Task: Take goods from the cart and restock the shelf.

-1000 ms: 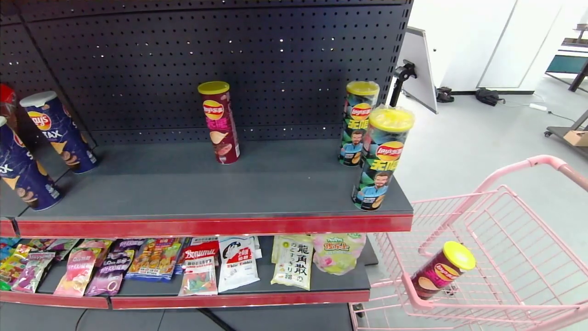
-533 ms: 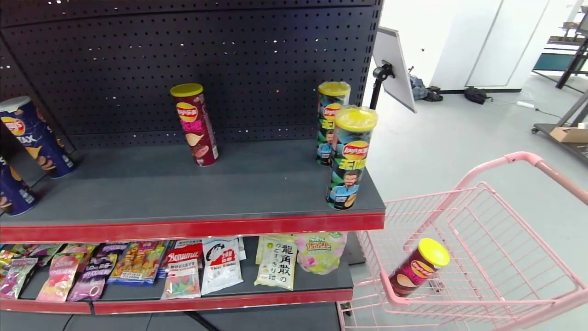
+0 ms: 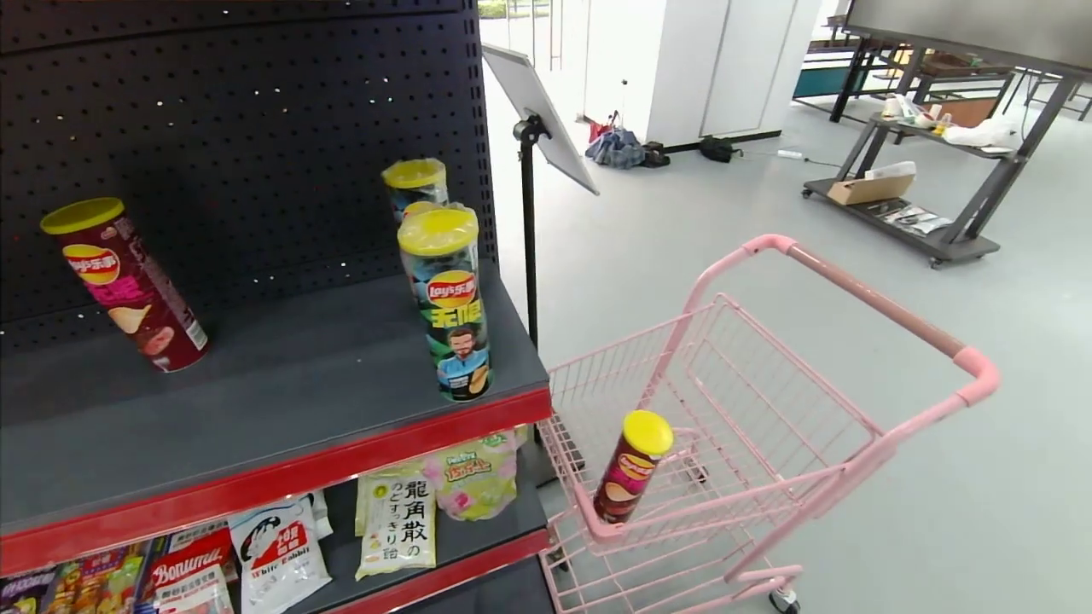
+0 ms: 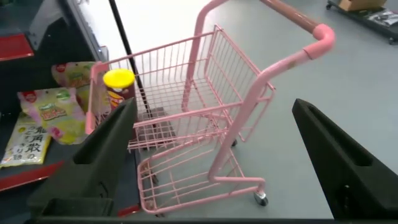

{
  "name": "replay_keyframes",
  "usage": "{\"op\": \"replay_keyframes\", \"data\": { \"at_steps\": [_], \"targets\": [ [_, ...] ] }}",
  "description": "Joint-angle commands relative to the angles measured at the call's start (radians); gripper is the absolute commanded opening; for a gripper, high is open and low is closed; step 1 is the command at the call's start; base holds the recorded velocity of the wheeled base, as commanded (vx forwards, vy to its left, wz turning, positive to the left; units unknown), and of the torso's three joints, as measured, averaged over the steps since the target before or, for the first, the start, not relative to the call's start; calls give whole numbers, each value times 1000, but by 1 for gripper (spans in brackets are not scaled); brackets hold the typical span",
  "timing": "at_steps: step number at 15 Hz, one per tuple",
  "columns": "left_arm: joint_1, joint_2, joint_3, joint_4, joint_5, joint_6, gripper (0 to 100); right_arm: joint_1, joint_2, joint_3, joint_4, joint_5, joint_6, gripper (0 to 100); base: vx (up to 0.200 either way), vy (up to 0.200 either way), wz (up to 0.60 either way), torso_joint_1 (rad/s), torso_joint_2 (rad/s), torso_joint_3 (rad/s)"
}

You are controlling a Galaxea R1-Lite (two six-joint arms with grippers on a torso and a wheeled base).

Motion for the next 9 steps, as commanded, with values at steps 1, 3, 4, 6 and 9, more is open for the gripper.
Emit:
{"op": "replay_keyframes", "data": {
  "at_steps": [1, 3, 4, 6, 9],
  "targets": [
    [0, 1, 0, 1, 1, 0, 100, 1, 0, 0, -1, -1, 0, 100, 0, 0, 0, 0, 0, 0],
    [0, 1, 0, 1, 1, 0, 100, 1, 0, 0, -1, 1, 0, 100, 0, 0, 0, 0, 0, 0],
    [0, 1, 0, 1, 1, 0, 100, 1, 0, 0, -1, 1, 0, 100, 0, 0, 0, 0, 0, 0],
    [0, 1, 0, 1, 1, 0, 100, 1, 0, 0, -1, -1, 0, 100, 0, 0, 0, -119, 295, 173],
    [0, 1, 0, 1, 1, 0, 100, 1, 0, 0, -1, 1, 1, 100, 0, 0, 0, -134, 347, 199]
  ]
}}
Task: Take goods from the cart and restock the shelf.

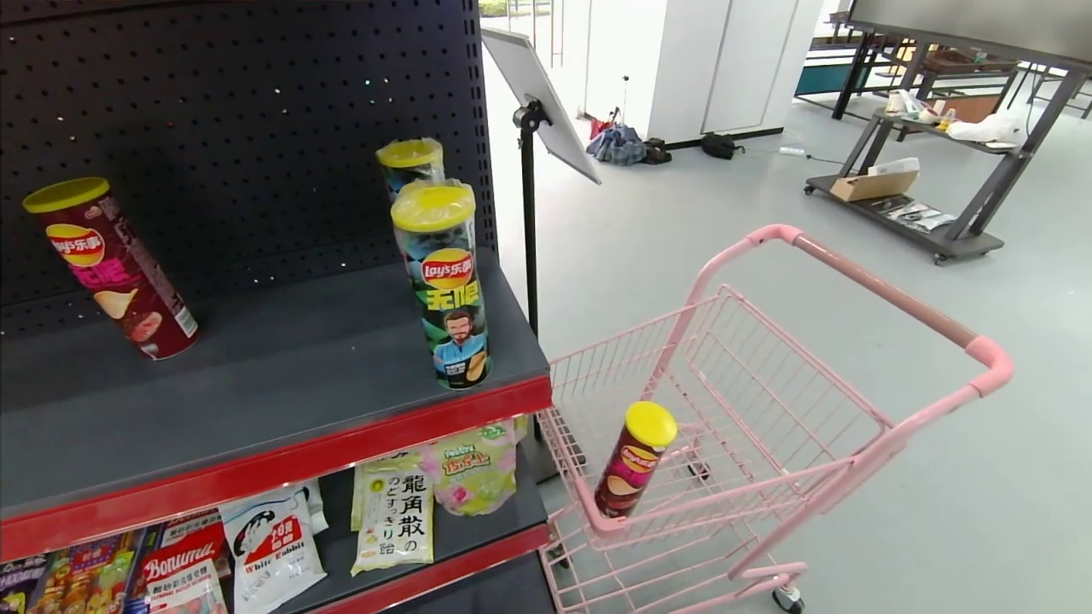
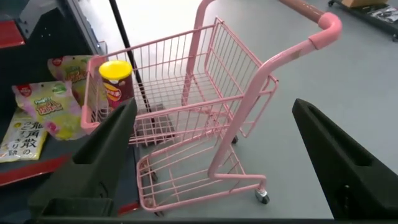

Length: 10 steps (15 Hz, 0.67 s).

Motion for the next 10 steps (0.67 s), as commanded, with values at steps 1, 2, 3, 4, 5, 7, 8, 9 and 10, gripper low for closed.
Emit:
{"op": "replay_keyframes", "data": {
  "at_steps": [1, 2, 3, 4, 5, 7, 8, 9, 10],
  "targets": [
    [0, 1, 0, -1, 0, 0, 100, -1, 0, 0, 0, 1, 0, 100, 0, 0, 0, -139, 344, 207],
    [0, 1, 0, -1, 0, 0, 100, -1, 0, 0, 0, 1, 0, 100, 0, 0, 0, -144, 373, 232],
    [0, 1, 0, -1, 0, 0, 100, -1, 0, 0, 0, 1, 0, 100, 0, 0, 0, -139, 349, 217],
    [0, 1, 0, -1, 0, 0, 100, -1, 0, 0, 0, -1, 0, 100, 0, 0, 0, -144, 364, 212],
    [0, 1, 0, -1, 0, 0, 100, -1, 0, 0, 0, -1, 0, 100, 0, 0, 0, -139, 364, 222],
    [0, 1, 0, -1, 0, 0, 100, -1, 0, 0, 0, -1, 0, 100, 0, 0, 0, -137, 378, 229],
    [0, 1, 0, -1, 0, 0, 100, -1, 0, 0, 0, -1, 0, 100, 0, 0, 0, -129, 388, 246],
    [0, 1, 0, -1, 0, 0, 100, -1, 0, 0, 0, -1, 0, 100, 0, 0, 0, -139, 393, 246],
    [0, 1, 0, -1, 0, 0, 100, -1, 0, 0, 0, 1, 0, 100, 0, 0, 0, -154, 422, 281]
  ]
}}
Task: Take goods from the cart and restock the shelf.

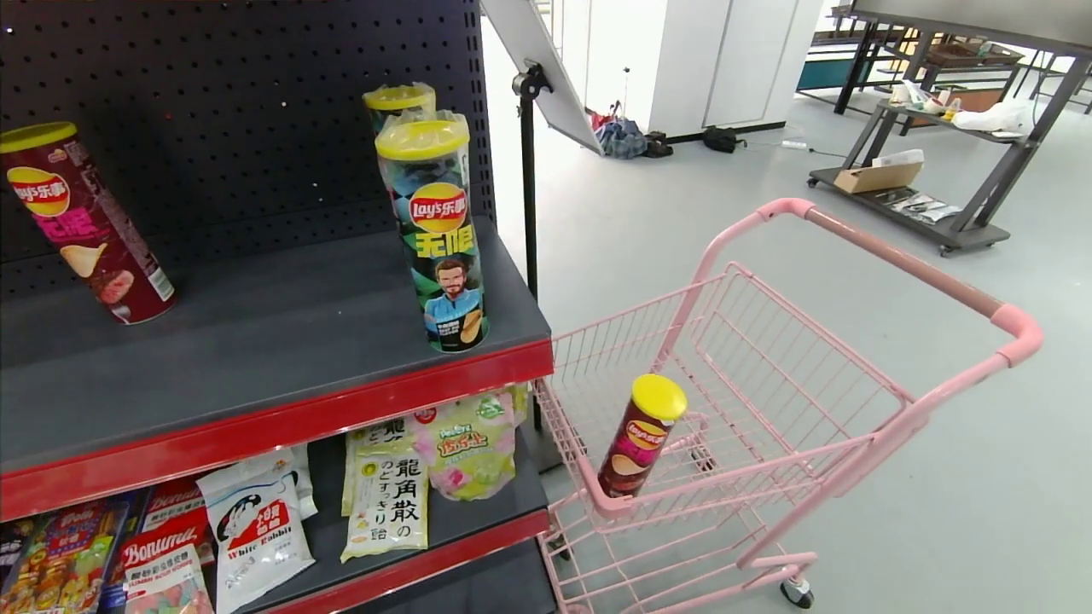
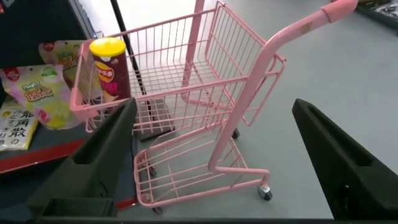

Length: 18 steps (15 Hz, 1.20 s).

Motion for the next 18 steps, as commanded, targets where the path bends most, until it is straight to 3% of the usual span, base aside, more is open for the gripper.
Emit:
{"op": "replay_keyframes", "data": {
  "at_steps": [1, 9, 14, 15, 16, 17, 18],
  "targets": [
    [0, 1, 0, 0, 0, 0, 100, 0, 0, 0, 0, 0, 0, 100, 0, 0, 0, -168, 496, 320],
    [0, 1, 0, 0, 0, -2, 100, 0, 0, 0, 0, 0, -1, 100, 0, 0, 0, -165, 526, 357],
    [0, 1, 0, 0, 0, -2, 100, 0, -2, -2, -1, 0, -12, 100, 0, 0, 0, -26, 99, 68],
    [0, 1, 0, 0, 0, 0, 100, 9, 38, -67, -11, 16, -7, 100, 0, 0, 0, 0, 0, 0],
    [0, 1, 0, 0, 0, -2, 100, 23, 311, -295, -11, 16, 71, 100, 0, 0, 0, 0, 0, 0],
    [0, 1, 0, 0, 0, 0, 100, 24, 408, -379, -11, 19, 138, 100, 0, 0, 0, 0, 0, 0],
    [0, 1, 0, 0, 0, -2, 100, 61, 563, -485, -11, 95, 160, 100, 0, 0, 0, 0, 0, 0]
  ]
}}
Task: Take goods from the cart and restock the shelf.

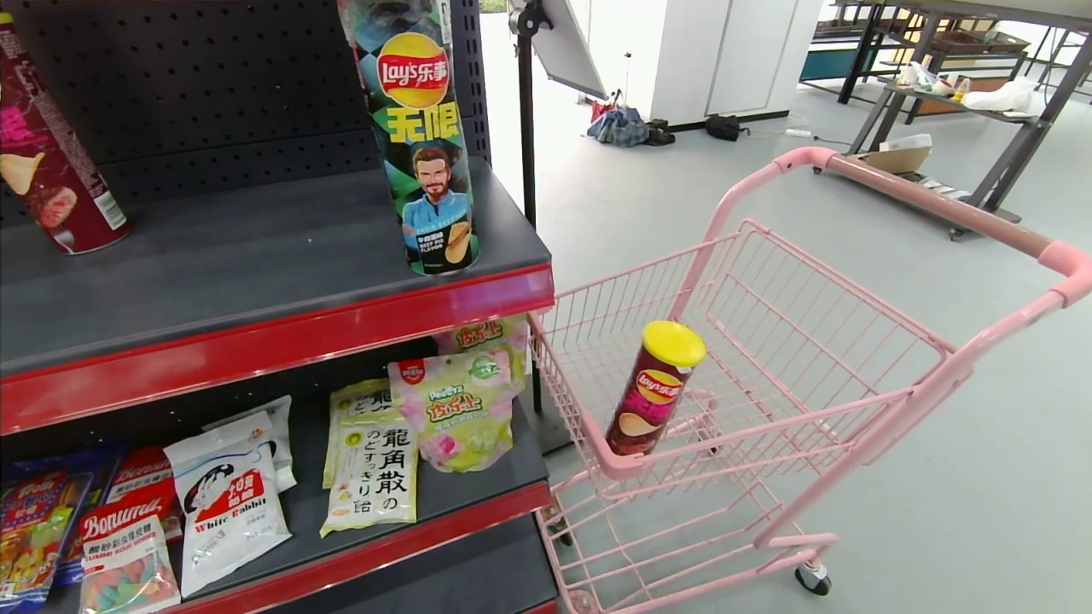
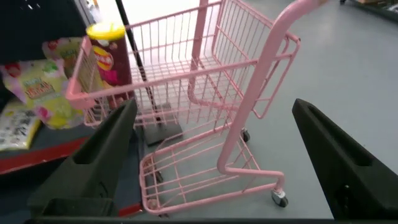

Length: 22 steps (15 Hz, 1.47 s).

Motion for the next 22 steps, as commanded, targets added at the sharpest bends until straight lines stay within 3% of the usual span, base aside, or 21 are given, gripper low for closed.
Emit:
{"op": "replay_keyframes", "data": {
  "at_steps": [1, 2, 3, 5, 6, 7, 12, 18, 22],
  "targets": [
    [0, 1, 0, 0, 0, 0, 100, 90, 532, -347, -15, 150, 74, 100, 0, 0, 0, 0, 0, 0],
    [0, 1, 0, 0, 0, 0, 100, 102, 634, -341, -48, 184, 77, 100, 0, 0, 0, 0, 0, 0],
    [0, 1, 0, 0, 0, 0, 100, 116, 799, -319, -173, 187, 77, 100, 0, 0, 0, 0, 0, 0],
    [0, 1, 0, 0, 0, 0, 100, 157, 1129, -260, -615, 210, 72, 100, 0, 0, 0, 0, 0, 0],
    [0, 1, 0, 0, 0, 0, 100, 165, 1273, -244, -807, 285, 66, 100, 0, 0, 0, 0, 0, 0],
    [0, 1, 0, 0, 0, 0, 100, 166, 1333, -241, -851, 337, 64, 100, 0, 0, 0, 0, 0, 0],
    [0, 1, 0, 0, 0, 0, 100, 200, 1474, -244, -850, 464, -17, 100, 0, 0, 0, 0, 0, 0],
    [0, 1, 0, 0, 0, 0, 100, 232, 1614, -290, -861, 516, -130, 100, 0, 0, 0, 0, 0, 0],
    [0, 1, 0, 0, 0, 2, 100, 249, 1732, -396, -862, 549, -170, 100, 0, 0, 0, 0, 0, 0]
  ]
}}
